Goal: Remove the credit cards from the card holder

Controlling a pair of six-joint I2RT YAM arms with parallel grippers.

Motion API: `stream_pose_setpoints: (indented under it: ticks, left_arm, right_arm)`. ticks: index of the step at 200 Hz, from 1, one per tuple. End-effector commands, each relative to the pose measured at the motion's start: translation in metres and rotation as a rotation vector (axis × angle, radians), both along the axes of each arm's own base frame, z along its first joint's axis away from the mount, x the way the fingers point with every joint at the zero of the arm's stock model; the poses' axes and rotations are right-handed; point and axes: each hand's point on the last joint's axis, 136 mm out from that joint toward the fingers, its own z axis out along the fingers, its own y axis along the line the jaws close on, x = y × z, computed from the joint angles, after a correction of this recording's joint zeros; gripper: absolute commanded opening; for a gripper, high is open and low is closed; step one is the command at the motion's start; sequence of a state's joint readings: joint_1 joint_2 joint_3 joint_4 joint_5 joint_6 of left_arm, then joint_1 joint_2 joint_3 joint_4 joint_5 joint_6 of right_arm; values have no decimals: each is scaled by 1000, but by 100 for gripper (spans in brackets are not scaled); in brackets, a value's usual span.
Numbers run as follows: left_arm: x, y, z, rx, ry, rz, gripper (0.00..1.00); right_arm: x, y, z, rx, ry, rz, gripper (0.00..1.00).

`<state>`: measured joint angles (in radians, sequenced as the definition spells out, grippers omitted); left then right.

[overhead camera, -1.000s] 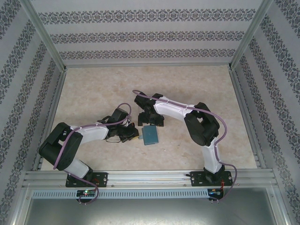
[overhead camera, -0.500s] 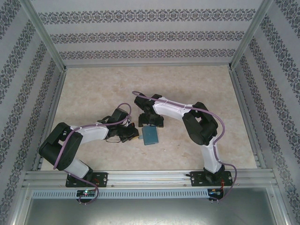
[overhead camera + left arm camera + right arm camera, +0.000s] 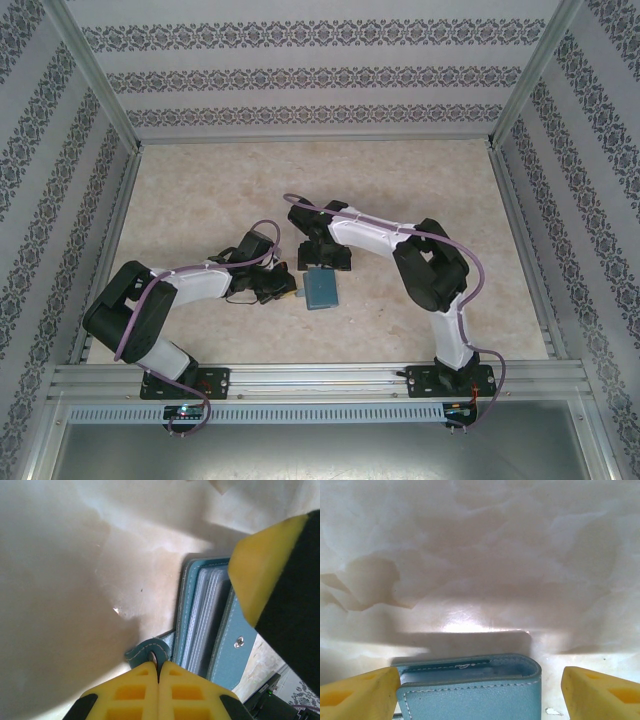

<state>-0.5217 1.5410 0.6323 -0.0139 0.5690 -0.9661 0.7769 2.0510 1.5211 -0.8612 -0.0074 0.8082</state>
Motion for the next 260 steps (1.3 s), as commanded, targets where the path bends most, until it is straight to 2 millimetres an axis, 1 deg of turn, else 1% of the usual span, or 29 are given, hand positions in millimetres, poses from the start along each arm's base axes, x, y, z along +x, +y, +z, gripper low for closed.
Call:
stream_pose_setpoints:
  ticks: [1, 38, 69, 103, 117, 146, 164, 185, 225, 247, 260]
  left_arm:
    - [-4, 6, -8, 30, 36, 6, 1]
    - [-4, 7, -9, 30, 41, 11, 1]
    - [-3, 7, -9, 32, 39, 17, 1]
    - [-5, 9, -10, 39, 43, 19, 1]
    - [-4, 9, -9, 40, 42, 20, 1]
    - [-5, 10, -9, 45, 41, 22, 1]
    - [-4, 11, -8, 52, 38, 27, 1]
    - [-4, 14, -6, 64, 32, 30, 2]
    - [-2, 19, 2, 100, 10, 35, 4]
    - [0, 24, 8, 126, -9, 40, 9]
    - [1, 27, 13, 143, -22, 43, 12]
  right_arm:
    - [-6, -10, 13, -32, -21, 17, 83]
    - [-6, -12, 18, -29, -26, 20, 81]
    - [-6, -12, 22, -19, -33, 24, 74]
    - [-5, -13, 27, -16, -43, 34, 61]
    - [-5, -14, 30, -19, -48, 43, 52]
    - [-5, -15, 33, -23, -51, 55, 38]
    - [-6, -16, 35, -24, -53, 60, 26]
    - [-6, -15, 39, -17, -59, 70, 15]
    - [-5, -8, 47, 28, -72, 81, 4]
    - [-3, 0, 51, 78, -86, 91, 0]
    - [-2, 5, 54, 108, -96, 92, 0]
